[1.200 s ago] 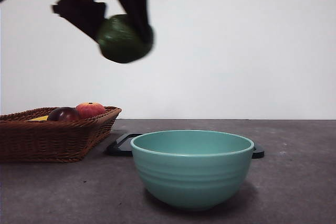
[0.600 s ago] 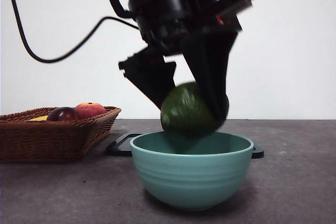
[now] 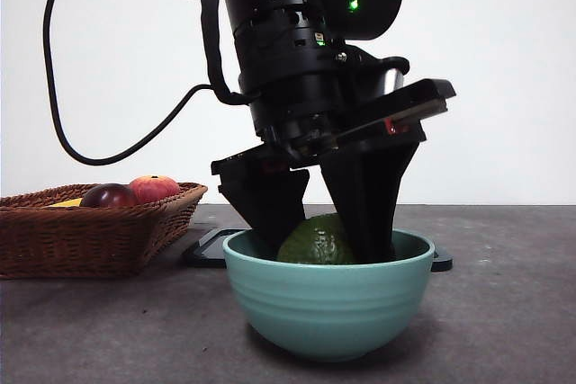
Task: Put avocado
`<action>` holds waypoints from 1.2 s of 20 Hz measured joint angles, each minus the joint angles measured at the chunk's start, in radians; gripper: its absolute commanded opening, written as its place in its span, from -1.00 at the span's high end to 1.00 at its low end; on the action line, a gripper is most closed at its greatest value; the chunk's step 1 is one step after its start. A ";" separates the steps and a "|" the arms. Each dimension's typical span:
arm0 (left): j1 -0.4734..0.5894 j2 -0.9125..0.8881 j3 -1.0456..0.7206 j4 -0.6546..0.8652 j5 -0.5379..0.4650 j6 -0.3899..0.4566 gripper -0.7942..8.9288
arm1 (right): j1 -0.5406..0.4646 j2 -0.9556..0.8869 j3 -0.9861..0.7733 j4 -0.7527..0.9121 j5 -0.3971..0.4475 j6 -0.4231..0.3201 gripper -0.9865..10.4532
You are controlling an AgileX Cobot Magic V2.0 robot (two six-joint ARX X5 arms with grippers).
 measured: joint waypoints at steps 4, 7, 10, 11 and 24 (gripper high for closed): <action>0.000 0.019 0.000 -0.001 0.000 -0.004 0.35 | 0.000 0.000 0.000 0.000 0.000 0.000 -0.17; 0.000 0.019 0.000 0.000 0.000 -0.004 0.32 | 0.000 0.000 0.000 0.000 0.000 0.000 -0.17; 0.000 0.019 0.000 0.000 0.000 -0.004 0.00 | 0.000 0.000 0.000 0.000 0.000 0.000 -0.17; 0.000 0.019 0.000 0.001 0.000 -0.005 -0.18 | 0.000 0.000 0.000 0.000 0.000 0.000 -0.17; -0.001 0.008 0.046 -0.050 -0.012 0.016 -0.27 | 0.000 0.000 0.000 0.000 0.000 0.000 -0.17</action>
